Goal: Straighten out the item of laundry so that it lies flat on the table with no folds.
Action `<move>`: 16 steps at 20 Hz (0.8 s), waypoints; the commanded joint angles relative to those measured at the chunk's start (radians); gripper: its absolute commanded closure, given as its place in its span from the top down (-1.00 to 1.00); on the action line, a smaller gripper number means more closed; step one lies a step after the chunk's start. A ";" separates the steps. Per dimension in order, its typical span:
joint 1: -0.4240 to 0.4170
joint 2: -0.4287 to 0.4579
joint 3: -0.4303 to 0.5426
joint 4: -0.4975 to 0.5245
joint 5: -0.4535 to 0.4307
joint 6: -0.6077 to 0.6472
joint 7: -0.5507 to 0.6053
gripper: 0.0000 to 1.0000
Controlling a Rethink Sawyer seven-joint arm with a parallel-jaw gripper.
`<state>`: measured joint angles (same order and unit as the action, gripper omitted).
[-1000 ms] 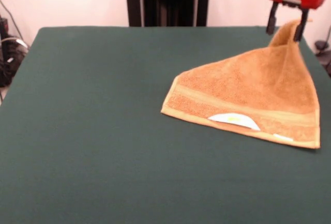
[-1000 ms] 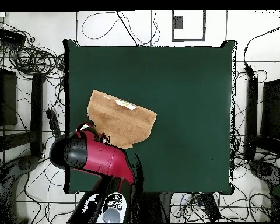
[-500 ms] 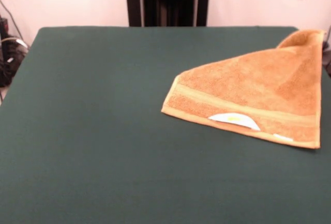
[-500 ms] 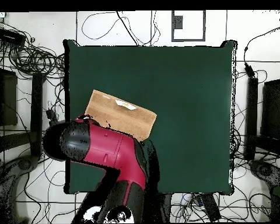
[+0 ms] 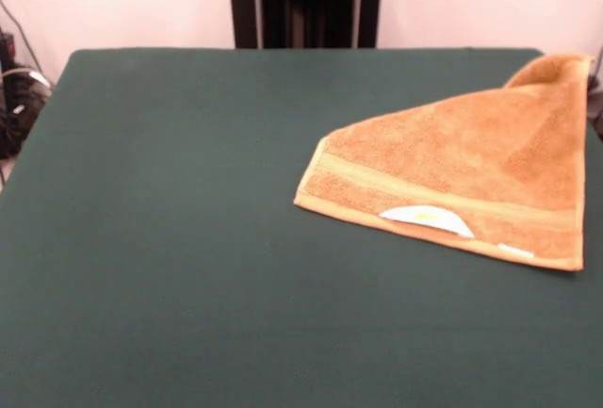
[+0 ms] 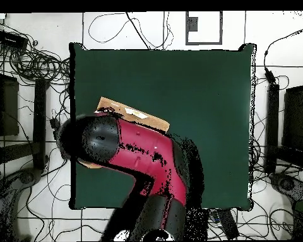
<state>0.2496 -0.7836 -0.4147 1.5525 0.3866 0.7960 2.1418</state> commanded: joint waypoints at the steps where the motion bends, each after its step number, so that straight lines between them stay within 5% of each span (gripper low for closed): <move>1: -0.101 0.091 0.080 0.092 -0.104 -0.130 0.006 1.00; 16: -0.379 0.152 0.314 0.116 -0.293 -0.312 -0.156 1.00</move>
<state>-0.0779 -0.7238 -0.3338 1.5582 0.1796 0.5296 2.1418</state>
